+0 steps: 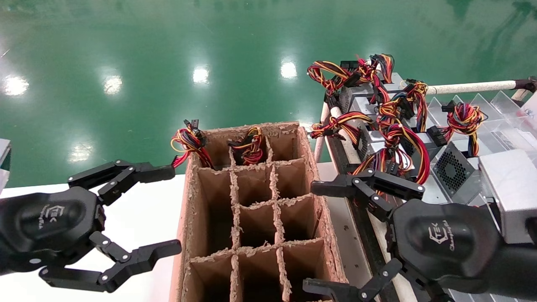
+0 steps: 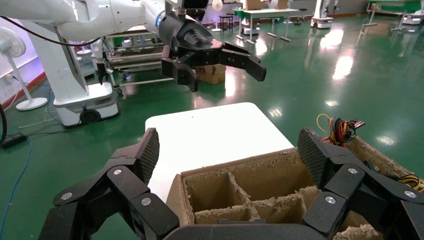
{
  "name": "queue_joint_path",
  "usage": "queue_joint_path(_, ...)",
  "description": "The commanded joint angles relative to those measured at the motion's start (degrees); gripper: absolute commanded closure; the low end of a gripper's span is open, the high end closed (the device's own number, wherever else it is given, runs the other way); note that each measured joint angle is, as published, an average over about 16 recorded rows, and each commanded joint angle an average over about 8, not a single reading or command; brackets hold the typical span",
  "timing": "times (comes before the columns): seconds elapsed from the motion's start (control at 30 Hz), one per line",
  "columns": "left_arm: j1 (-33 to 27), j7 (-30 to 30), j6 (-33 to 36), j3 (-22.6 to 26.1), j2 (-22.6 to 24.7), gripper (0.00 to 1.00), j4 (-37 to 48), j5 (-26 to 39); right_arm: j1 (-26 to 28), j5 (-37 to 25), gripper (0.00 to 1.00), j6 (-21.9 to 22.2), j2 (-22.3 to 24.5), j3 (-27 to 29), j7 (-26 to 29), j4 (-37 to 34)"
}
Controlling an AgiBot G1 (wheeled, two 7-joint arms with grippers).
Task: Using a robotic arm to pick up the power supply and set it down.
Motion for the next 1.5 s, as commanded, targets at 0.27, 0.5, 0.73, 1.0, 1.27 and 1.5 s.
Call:
queue_joint_path(0.27,0.00,0.00,0.00,0.00,0.00,1.00,0.00,0.00,0.46,-0.94,0.00,0.13,-1.13,-0.60,-0.56,-1.47)
queue_joint_path(0.5,0.00,0.00,0.00,0.00,0.00,1.00,0.00,0.00,7.17,-7.70,0.00,1.00,-9.24,-4.76,-3.44,-12.97)
queue_joint_path(0.73,0.00,0.00,0.00,0.00,0.00,1.00,0.00,0.00,19.64,-19.46,0.00,5.55,-22.88,-10.96,-9.88,-29.89)
queue_joint_path(1.0,0.00,0.00,0.00,0.00,0.00,1.00,0.00,0.00,29.73,-27.58,0.00,17.90,-38.61,-14.93,-17.53,-49.78)
queue_joint_path(1.27,0.00,0.00,0.00,0.00,0.00,1.00,0.00,0.00,31.54,-26.30,0.00,26.15,-43.74,-19.72,-18.05,-52.08)
queue_joint_path(1.5,0.00,0.00,0.00,0.00,0.00,1.00,0.00,0.00,30.34,-20.49,0.61,31.10,-43.89,-27.94,-13.59,-46.50)
